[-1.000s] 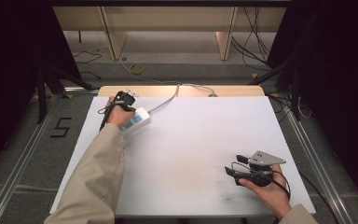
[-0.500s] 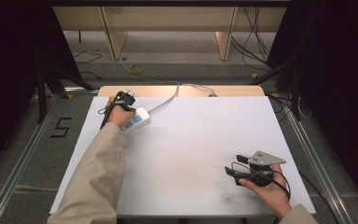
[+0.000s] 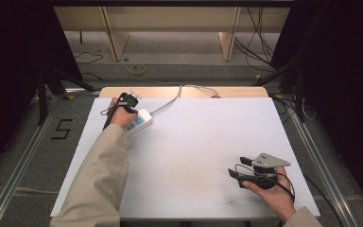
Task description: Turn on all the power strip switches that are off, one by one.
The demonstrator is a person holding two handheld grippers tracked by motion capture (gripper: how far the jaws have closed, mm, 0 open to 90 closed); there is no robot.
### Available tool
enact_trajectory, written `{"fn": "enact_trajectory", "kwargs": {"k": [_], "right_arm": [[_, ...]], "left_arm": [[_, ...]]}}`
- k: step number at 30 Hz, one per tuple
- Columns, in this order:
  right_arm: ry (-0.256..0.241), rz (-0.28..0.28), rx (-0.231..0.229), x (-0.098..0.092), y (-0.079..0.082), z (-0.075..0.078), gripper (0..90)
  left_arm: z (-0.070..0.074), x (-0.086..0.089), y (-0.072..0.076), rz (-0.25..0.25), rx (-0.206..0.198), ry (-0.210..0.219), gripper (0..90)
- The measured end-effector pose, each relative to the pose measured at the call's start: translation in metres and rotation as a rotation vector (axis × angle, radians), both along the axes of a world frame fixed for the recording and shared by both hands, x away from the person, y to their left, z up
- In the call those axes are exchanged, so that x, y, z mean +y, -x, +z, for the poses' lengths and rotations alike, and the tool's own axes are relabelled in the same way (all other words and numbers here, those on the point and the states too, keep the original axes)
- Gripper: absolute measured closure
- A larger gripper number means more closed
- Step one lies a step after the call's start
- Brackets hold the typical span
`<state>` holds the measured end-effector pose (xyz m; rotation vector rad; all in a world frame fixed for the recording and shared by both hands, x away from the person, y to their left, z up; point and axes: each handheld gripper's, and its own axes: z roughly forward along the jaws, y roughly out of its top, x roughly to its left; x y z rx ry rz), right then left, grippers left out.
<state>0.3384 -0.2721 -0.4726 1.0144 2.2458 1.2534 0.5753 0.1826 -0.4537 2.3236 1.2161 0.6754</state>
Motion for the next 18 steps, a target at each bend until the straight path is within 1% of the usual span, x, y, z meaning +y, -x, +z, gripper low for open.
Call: {"fn": "enact_trajectory", "kwargs": {"k": [3,5,7,9,12,14,16,18], "right_arm": [[0.0,-0.001,0.0,0.001,0.0,0.0,33.1],[0.001,-0.001,0.0,0.001,0.0,0.0,33.1],[0.003,-0.002,0.002,0.001,0.0,0.0,33.1],[0.003,-0.002,0.002,0.0,0.0,-0.001,33.1],[0.005,-0.001,0.003,0.0,-0.001,-0.001,33.1],[0.006,-0.001,0.005,0.001,0.0,-0.001,33.1],[0.007,0.0,0.007,0.002,0.0,-0.001,33.1],[0.008,0.002,0.006,0.002,0.0,-0.001,33.1]], "left_arm": [[0.0,0.001,0.001,0.007,-0.01,0.008,89.9],[0.001,0.004,0.0,0.009,-0.003,0.004,89.7],[0.002,0.008,0.001,0.024,0.0,0.012,89.4],[0.004,0.013,0.002,0.03,0.005,0.027,85.5],[0.009,0.016,0.005,0.035,-0.008,0.042,83.3],[0.011,0.017,0.006,0.036,-0.002,0.038,82.0],[0.013,0.019,0.008,0.043,-0.002,0.048,80.5],[0.015,0.021,0.01,0.047,-0.007,0.05,79.5]]}}
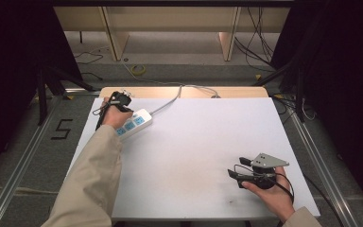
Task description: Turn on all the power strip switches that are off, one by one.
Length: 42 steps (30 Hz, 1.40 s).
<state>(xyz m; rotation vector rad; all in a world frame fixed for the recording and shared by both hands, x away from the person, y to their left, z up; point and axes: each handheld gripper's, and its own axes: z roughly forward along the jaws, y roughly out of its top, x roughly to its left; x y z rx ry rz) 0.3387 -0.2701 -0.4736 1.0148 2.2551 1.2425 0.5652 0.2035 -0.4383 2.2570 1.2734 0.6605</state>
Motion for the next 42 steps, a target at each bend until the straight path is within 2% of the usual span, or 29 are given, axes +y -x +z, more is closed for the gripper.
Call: {"fn": "enact_trajectory", "kwargs": {"k": [9,12,21,27,34,42], "right_arm": [[0.003,-0.002,0.002,0.0,0.0,0.0,33.1],[0.003,-0.001,0.001,0.0,0.0,0.0,33.1],[0.007,0.0,0.003,0.001,0.0,0.0,33.1],[0.005,-0.004,0.004,0.002,0.0,-0.001,33.1],[0.005,-0.006,0.006,0.002,0.0,0.0,33.1],[0.007,-0.005,0.013,0.002,-0.001,-0.001,32.9]], "left_arm": [[0.005,0.008,0.006,0.026,0.004,0.0,70.4],[0.005,0.008,0.007,0.03,-0.001,0.019,68.2],[0.01,0.015,0.013,0.049,-0.007,0.043,57.3],[0.015,0.02,0.016,0.068,-0.012,0.06,53.7],[0.017,0.024,0.019,0.09,-0.011,0.048,45.7],[0.021,0.029,0.022,0.113,-0.014,0.053,42.9]]}}
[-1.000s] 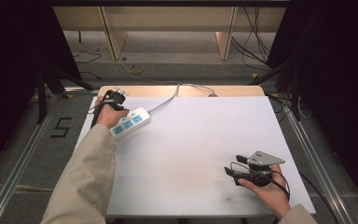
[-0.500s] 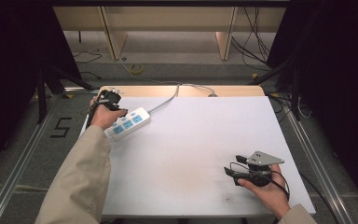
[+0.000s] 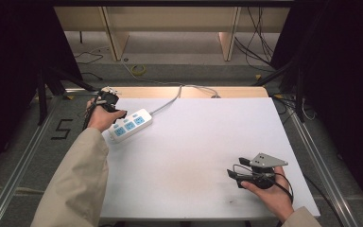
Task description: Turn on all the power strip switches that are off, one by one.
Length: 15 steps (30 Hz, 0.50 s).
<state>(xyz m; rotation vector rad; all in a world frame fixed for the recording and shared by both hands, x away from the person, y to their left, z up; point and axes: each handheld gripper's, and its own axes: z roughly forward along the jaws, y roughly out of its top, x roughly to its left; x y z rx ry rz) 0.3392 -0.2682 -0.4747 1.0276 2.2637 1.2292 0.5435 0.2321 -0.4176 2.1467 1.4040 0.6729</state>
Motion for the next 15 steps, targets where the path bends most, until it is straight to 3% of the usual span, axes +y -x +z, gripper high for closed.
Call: {"fn": "enact_trajectory", "kwargs": {"k": [3,15], "right_arm": [[-0.002,-0.001,-0.002,0.0,0.0,0.0,32.9],[0.001,-0.002,-0.004,-0.001,0.0,0.0,32.9]], "left_arm": [[0.0,0.002,0.002,0.007,0.015,-0.005,39.8],[-0.002,0.015,0.01,0.015,0.009,0.002,39.1]]}}
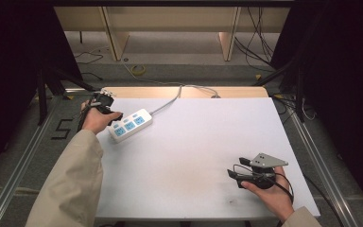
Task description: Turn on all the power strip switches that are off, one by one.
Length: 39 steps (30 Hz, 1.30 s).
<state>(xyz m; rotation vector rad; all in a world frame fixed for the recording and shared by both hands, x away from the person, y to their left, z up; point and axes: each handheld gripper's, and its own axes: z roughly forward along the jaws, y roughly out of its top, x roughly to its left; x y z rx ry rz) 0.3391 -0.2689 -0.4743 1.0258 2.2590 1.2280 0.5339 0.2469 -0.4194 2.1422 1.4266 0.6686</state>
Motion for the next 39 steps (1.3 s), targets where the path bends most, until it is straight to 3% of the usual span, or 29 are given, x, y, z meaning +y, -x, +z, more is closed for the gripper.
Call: {"fn": "enact_trajectory", "kwargs": {"k": [10,13,15,19,28,39], "right_arm": [[0.0,0.001,0.002,0.001,0.0,0.0,32.9],[-0.002,-0.002,-0.001,0.001,0.0,0.0,32.9],[-0.002,-0.004,-0.001,0.0,0.0,0.001,32.9],[-0.002,-0.003,-0.003,0.0,0.0,0.001,32.9],[-0.004,-0.003,0.009,0.001,-0.001,-0.001,32.9],[-0.004,-0.004,0.006,0.001,-0.001,-0.001,33.0]], "left_arm": [[-0.008,0.011,0.009,-0.005,0.016,0.006,46.6],[-0.008,0.013,0.011,-0.013,0.012,-0.018,64.7],[-0.009,0.014,0.012,-0.023,0.03,-0.033,74.3],[-0.01,0.014,0.014,-0.025,0.035,-0.033,89.1],[-0.009,0.02,0.017,-0.011,0.042,-0.003,89.7],[-0.016,0.012,0.012,-0.057,0.046,-0.007,89.8]]}}
